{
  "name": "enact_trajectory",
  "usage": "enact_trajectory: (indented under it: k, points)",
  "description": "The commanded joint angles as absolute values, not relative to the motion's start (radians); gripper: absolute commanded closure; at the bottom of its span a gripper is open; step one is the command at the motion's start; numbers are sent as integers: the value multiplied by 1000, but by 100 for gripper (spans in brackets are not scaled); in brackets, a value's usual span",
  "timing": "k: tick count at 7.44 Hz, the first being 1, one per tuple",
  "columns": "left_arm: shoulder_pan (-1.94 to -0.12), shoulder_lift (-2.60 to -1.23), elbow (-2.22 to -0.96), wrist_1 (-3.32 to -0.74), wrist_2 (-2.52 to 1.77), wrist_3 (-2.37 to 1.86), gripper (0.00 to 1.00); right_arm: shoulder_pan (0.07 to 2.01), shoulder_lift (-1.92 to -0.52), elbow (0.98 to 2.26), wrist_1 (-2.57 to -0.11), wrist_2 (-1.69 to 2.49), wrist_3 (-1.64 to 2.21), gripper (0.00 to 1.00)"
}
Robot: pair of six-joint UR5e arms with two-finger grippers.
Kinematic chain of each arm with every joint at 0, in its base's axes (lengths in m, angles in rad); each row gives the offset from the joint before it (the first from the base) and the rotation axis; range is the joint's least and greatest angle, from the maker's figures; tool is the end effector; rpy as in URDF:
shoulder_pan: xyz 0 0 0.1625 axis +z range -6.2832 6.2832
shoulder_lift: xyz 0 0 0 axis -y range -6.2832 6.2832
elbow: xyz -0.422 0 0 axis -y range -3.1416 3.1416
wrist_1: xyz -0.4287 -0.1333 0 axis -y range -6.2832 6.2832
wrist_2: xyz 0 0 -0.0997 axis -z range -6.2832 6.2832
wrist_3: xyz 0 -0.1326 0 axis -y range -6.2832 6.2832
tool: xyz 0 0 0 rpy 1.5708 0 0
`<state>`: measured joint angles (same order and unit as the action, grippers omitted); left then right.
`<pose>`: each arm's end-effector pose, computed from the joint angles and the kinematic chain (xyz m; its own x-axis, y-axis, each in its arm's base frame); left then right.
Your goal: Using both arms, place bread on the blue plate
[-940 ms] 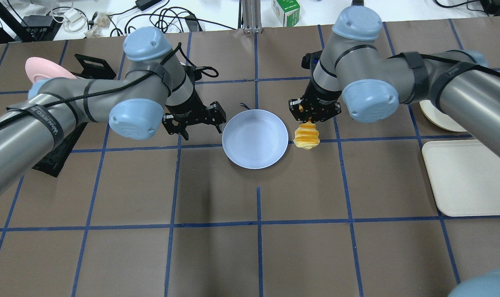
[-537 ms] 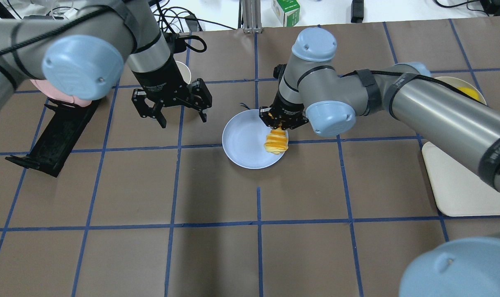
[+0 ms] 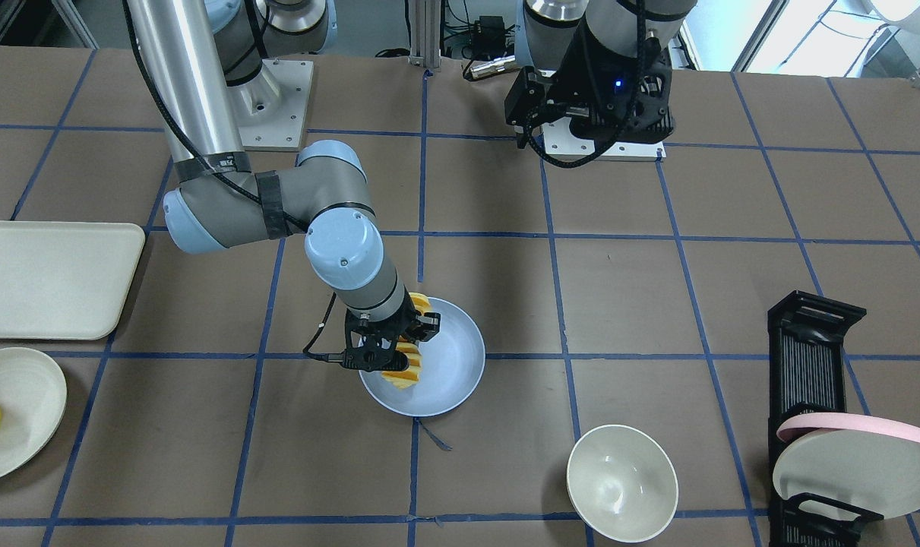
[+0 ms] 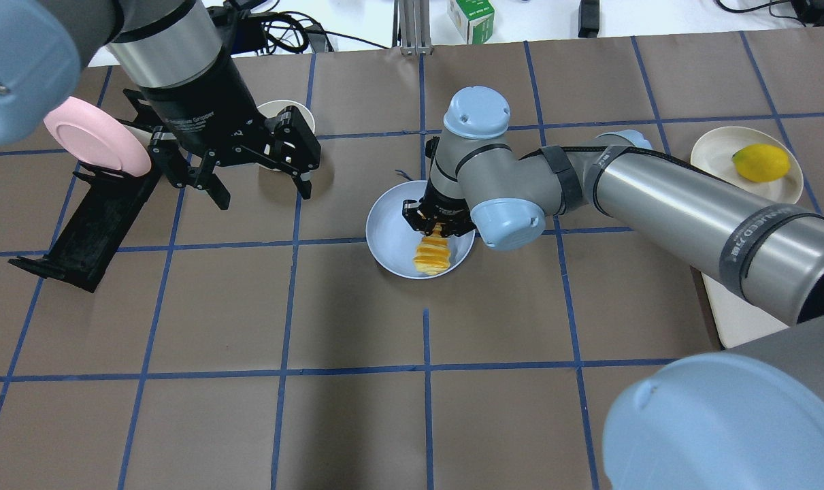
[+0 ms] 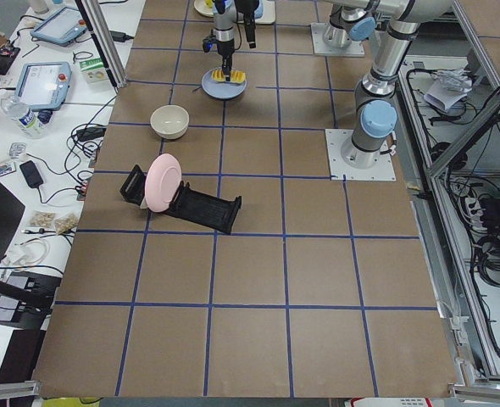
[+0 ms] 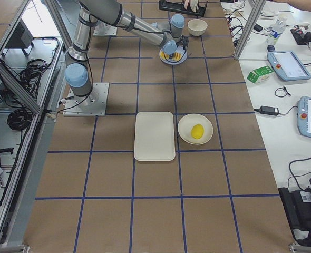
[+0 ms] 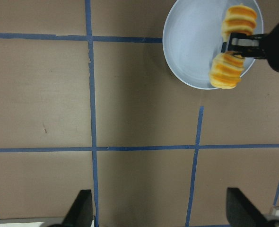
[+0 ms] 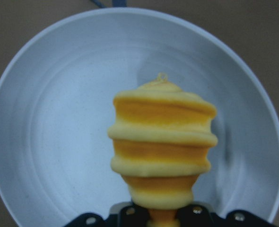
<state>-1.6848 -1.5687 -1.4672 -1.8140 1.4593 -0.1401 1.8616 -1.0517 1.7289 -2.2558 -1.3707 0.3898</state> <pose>-0.2047 -0.4860 0.4855 -0.9951 -0.0405 0.0900 -0.0265 0.9882 0.1511 0.3376 -0.5713 0.1311 -0.9770 0.1027 -0.1868 0.0914 0.9935 0.0683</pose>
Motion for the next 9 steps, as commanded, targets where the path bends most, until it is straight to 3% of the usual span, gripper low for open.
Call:
enact_trajectory:
  k: [1,4,7,9]
  points:
    - [-1675,-1549,-1476,-1818,1460,-140,0,1864,-1052,1718,-2260,-1370,391,0]
    - [-1670,-1557,-1477,-1816,1462,-94,0,1862,-1058,1672,-2243,-1373,393,0]
    - [-1667,-1569,-1479,-1761,1465,-19,0,1772,-1119,1479,-1879,-1474,295,0]
    - [-1640,-1571,-1477,-1654,1611,11,0,1615,-1204,1424,-1691,-1498,110,0]
